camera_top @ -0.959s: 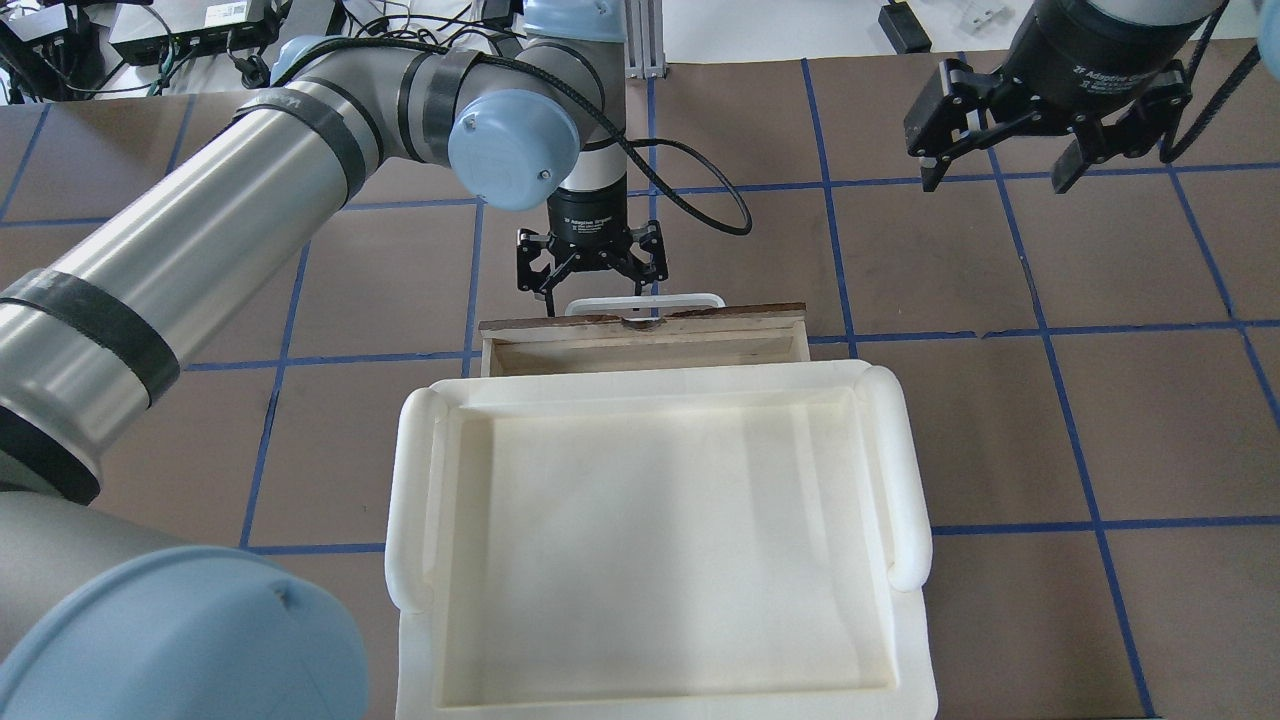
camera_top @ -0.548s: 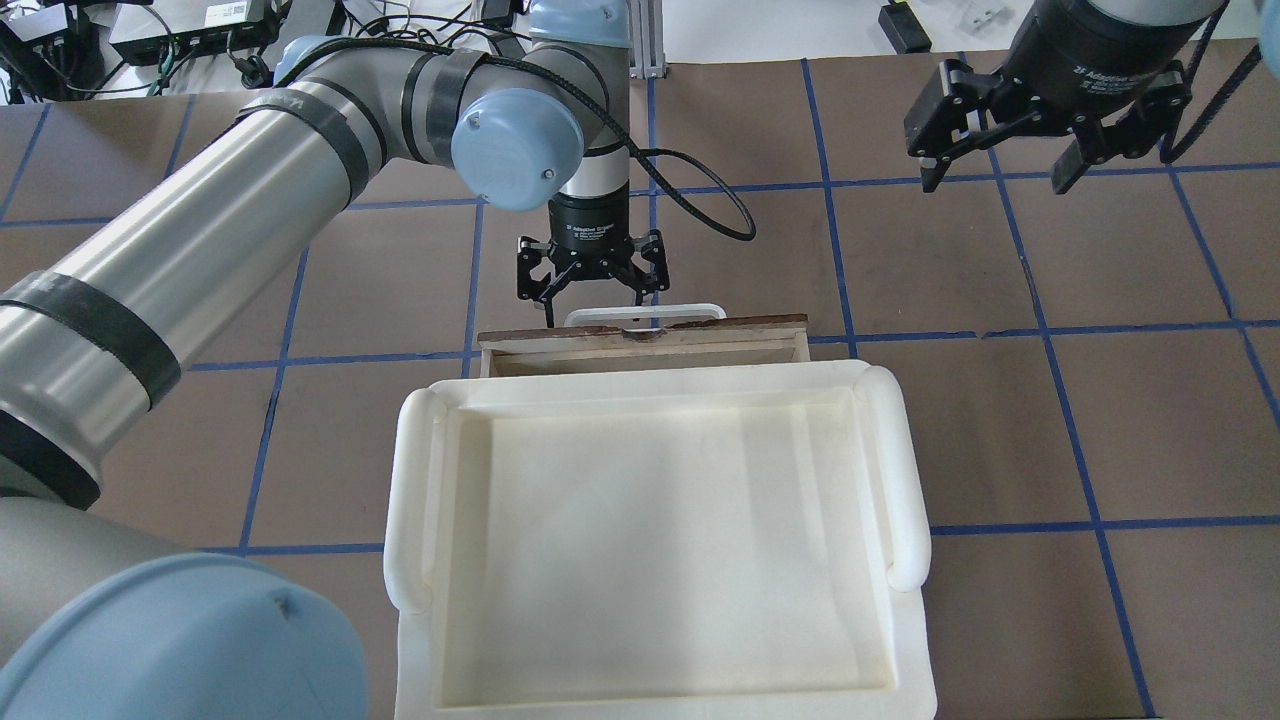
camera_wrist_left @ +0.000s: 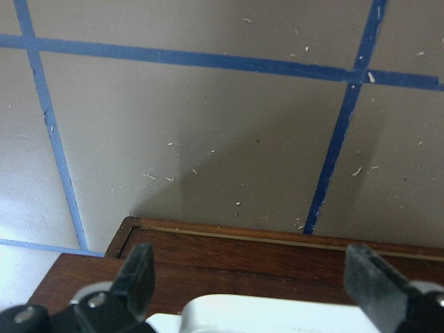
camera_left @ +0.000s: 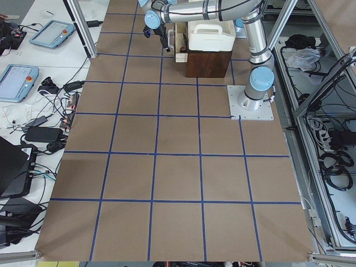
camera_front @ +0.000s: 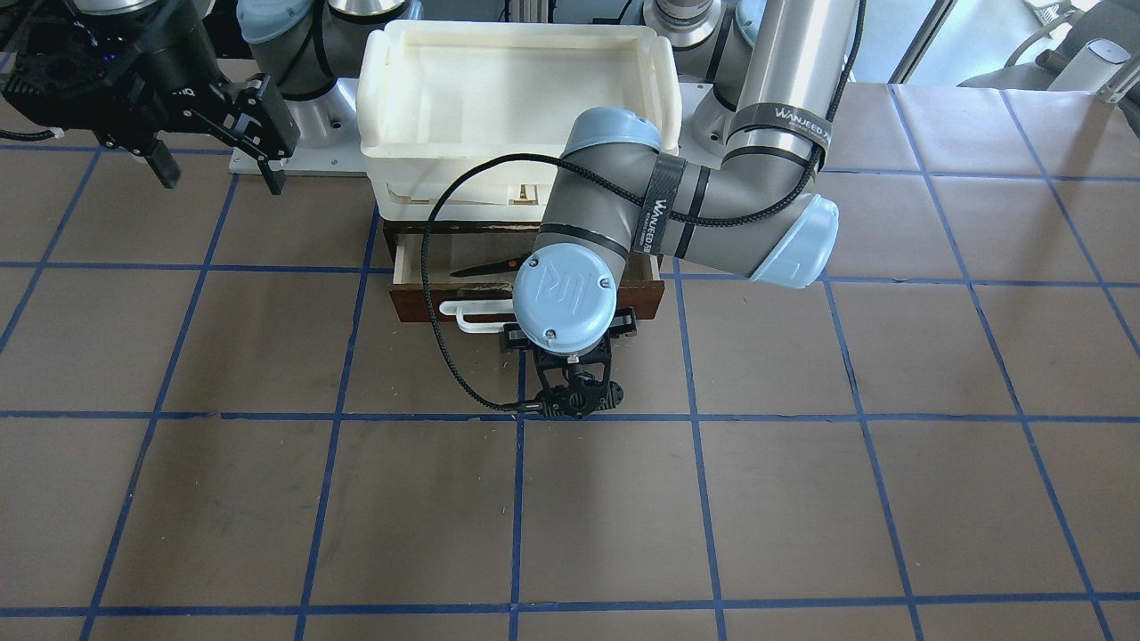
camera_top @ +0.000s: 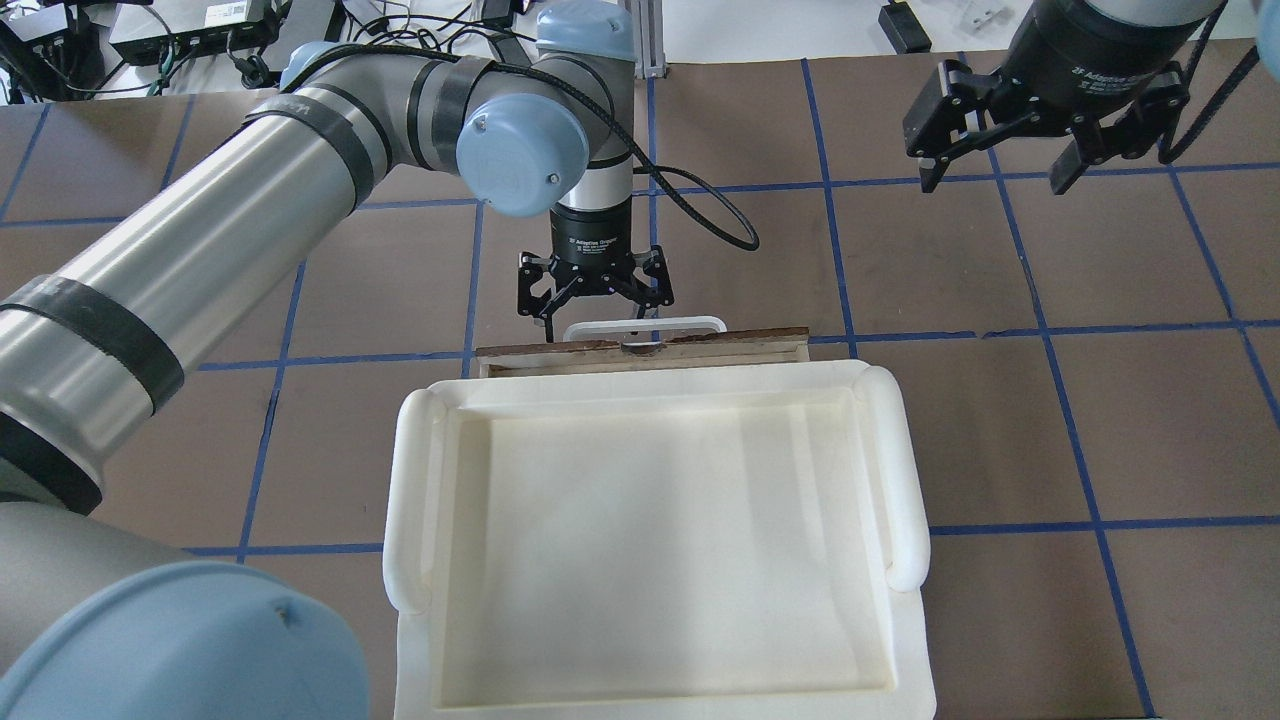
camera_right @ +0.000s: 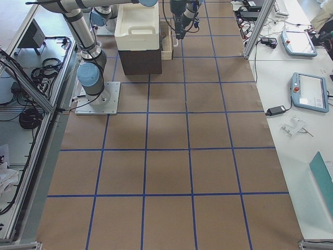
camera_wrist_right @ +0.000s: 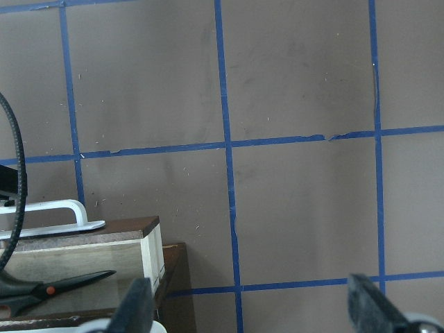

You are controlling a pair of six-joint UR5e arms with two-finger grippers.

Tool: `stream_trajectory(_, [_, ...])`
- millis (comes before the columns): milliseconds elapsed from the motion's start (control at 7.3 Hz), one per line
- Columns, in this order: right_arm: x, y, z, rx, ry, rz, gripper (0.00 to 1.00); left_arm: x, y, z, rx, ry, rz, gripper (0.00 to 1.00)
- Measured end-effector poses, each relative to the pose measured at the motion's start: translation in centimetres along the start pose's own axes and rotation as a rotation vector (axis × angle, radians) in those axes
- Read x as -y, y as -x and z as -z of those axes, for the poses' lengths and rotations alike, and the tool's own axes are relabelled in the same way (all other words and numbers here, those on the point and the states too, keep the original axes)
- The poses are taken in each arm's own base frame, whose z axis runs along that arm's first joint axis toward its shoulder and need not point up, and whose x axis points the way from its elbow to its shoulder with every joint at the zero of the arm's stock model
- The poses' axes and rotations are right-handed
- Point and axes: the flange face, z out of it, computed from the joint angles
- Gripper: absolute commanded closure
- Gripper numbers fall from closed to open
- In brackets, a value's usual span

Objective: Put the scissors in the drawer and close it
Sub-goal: 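Push the drawer front with the left gripper toward the cabinet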

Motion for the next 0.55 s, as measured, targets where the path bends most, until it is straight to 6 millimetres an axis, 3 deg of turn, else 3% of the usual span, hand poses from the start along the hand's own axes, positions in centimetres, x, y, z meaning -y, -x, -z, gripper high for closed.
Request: stream_trajectory(548, [0.01, 0.08, 0.02, 0.006, -0.002, 0.0, 0.0, -0.84, -0.3, -1.27, 0.002, 0.044, 0.048, 0.0])
